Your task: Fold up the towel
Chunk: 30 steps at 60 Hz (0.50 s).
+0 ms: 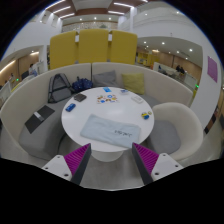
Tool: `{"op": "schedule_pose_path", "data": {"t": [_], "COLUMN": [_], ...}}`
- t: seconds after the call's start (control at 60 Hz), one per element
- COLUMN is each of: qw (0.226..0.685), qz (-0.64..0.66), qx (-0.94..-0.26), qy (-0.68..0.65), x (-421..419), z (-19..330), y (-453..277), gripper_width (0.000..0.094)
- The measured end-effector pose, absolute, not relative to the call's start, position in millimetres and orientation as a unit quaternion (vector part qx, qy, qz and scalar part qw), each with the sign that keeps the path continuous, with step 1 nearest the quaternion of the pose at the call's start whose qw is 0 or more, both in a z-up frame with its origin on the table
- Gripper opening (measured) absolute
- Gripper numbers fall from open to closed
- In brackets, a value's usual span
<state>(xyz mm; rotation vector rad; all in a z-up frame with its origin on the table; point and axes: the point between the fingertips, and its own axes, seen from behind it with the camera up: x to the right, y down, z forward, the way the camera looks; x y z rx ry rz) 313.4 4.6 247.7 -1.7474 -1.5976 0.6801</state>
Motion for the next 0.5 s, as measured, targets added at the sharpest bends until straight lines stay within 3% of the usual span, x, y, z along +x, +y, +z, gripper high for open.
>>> {"op": "schedule_pose_path", "data": {"t": [0.15,0.5], "qw": [0.322,0.308], "qz": [0.265,0.270], "qx": [-0.659,-0.659], "qy": [-0.626,-0.631], "x": [276,206], "z": [236,202], "y": [-66,-155], "gripper_width": [0.0870,0.0872]}}
